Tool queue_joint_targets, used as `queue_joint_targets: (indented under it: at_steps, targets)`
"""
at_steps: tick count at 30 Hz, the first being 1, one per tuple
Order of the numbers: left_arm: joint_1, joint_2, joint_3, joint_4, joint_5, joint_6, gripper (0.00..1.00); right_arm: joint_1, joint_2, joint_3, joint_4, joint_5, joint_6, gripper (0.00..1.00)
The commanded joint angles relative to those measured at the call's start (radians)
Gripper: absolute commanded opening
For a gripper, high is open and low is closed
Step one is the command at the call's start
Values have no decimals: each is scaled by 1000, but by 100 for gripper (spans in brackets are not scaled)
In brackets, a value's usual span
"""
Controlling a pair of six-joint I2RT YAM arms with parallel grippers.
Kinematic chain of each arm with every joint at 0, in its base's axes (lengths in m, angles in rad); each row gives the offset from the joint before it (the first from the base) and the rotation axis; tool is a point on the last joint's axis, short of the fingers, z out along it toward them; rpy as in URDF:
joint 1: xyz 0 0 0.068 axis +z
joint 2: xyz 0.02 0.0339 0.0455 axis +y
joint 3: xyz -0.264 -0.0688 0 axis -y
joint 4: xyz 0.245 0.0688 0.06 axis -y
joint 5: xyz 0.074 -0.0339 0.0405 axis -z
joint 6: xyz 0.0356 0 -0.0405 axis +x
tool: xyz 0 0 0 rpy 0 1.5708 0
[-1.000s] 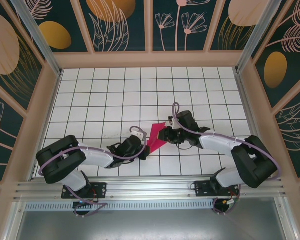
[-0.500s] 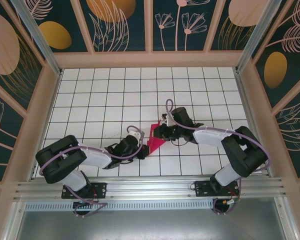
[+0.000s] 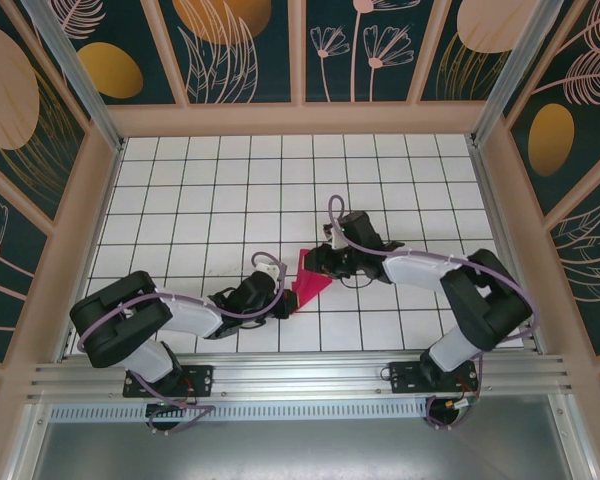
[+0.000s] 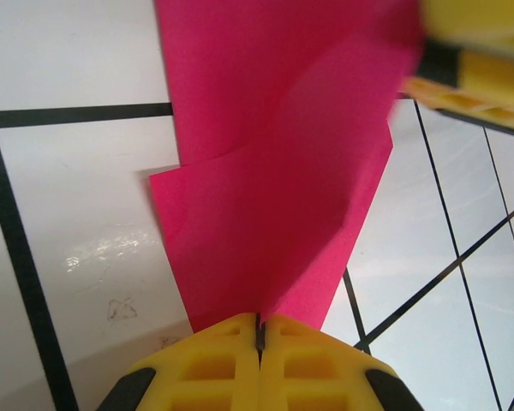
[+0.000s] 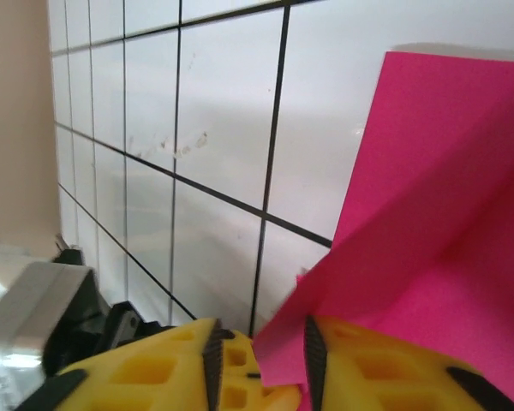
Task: Fold a paper plane with a square sheet of paper (pick it up from the middle)
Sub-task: Fourth fold the wing at the center of the table.
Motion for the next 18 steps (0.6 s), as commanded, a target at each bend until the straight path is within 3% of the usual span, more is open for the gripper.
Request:
queue_joint_targets:
  at_steps: [1,3,5,8,13,18]
  targets:
    - [6,-15,7,-27,-26,2,0,8,-87,-6,-115,116,-2,48]
    - [7,-9,17,-35,-21,10,0,18,-95,-4,-136,130,27,51]
    - [6,0,27,-37,-13,22,0,38,-88,14,-153,158,77,62]
    - [5,13,43,-44,0,33,0,76,-49,72,-238,264,172,64]
    - [6,24,45,-36,5,30,0,131,40,138,-258,322,245,57]
    - [5,15,39,-41,2,35,0,149,104,194,-310,376,260,39]
